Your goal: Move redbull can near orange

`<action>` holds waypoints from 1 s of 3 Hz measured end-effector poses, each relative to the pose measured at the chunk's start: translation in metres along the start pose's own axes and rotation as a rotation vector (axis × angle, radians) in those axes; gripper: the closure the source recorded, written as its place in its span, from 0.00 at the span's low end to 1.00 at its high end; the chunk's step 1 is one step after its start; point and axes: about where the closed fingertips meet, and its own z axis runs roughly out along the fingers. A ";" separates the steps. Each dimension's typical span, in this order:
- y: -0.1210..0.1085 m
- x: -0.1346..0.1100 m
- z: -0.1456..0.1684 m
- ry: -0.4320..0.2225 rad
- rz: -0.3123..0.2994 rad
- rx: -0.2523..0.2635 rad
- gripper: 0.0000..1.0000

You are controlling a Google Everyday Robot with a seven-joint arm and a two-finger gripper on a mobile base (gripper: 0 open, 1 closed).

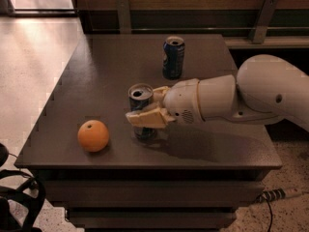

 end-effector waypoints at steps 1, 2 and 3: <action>0.001 -0.001 0.001 0.001 -0.003 -0.003 0.05; 0.002 -0.002 0.002 0.002 -0.005 -0.004 0.00; 0.002 -0.002 0.002 0.002 -0.005 -0.005 0.00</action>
Offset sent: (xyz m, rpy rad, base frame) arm -0.0008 0.0017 0.0005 -0.0012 -0.0011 0.0033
